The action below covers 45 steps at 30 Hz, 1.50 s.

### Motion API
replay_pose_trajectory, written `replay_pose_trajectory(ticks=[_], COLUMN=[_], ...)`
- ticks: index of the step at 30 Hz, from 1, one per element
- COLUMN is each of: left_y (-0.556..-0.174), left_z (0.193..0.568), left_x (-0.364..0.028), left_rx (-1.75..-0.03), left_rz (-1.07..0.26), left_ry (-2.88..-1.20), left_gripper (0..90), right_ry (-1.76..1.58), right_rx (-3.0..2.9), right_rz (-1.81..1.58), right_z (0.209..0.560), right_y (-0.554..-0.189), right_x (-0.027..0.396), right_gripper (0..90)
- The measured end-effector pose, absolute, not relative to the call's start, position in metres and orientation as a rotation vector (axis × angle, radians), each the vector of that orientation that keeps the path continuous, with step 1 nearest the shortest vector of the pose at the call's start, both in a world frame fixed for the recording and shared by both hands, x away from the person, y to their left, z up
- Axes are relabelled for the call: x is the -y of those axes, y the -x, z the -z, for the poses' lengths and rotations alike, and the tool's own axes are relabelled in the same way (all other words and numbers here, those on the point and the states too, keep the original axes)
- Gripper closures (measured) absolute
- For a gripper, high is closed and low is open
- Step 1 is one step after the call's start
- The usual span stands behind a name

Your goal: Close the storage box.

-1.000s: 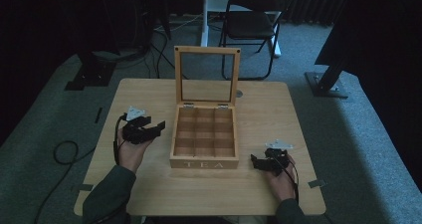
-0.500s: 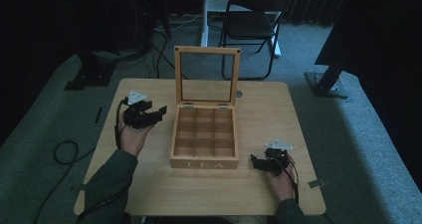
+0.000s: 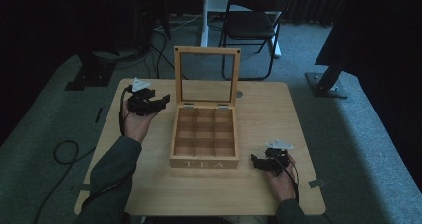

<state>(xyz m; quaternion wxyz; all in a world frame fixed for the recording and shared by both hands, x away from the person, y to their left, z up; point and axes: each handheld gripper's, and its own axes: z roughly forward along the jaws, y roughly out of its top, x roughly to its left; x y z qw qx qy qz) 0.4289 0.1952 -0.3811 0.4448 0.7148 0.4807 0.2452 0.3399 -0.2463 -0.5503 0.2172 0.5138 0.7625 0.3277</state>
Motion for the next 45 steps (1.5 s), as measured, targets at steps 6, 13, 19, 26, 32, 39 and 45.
replay_pose_trajectory(ticks=[6,13,19,26,32,39,45], left_y=[-0.442,-0.458,-0.468,-0.48,-0.491,-0.506,-0.517], left_z=[0.379,0.374,0.37,0.366,0.364,0.367,0.371], left_x=[-0.186,-0.179,-0.176,-0.174,-0.172,-0.168,-0.165], left_rx=[-1.171,-1.177,-1.146,-1.135,-1.129,-1.126,-1.114], left_rz=[-0.615,-0.615,-0.629,-0.638,-0.651,-0.645,-0.64], left_ry=[-1.789,-1.788,-1.794,-1.782,-1.784,-1.796,-1.805], left_gripper=[36.0,35.5,34.7,34.7,34.6,34.3,34.2], right_ry=[-1.422,-1.423,-1.423,-1.425,-1.425,-1.427,-1.429], right_rx=[-2.112,-2.112,-2.112,-2.11,-2.11,-2.109,-2.107], right_rz=[-0.907,-0.908,-0.907,-0.907,-0.907,-0.906,-0.905], right_z=[0.55,0.55,0.55,0.55,0.55,0.55,0.55], right_y=[-0.34,-0.34,-0.34,-0.34,-0.34,-0.34,-0.339], right_x=[0.246,0.246,0.246,0.246,0.246,0.246,0.246], right_gripper=[12.5,12.5,12.5,12.5,12.5,12.5,12.5])
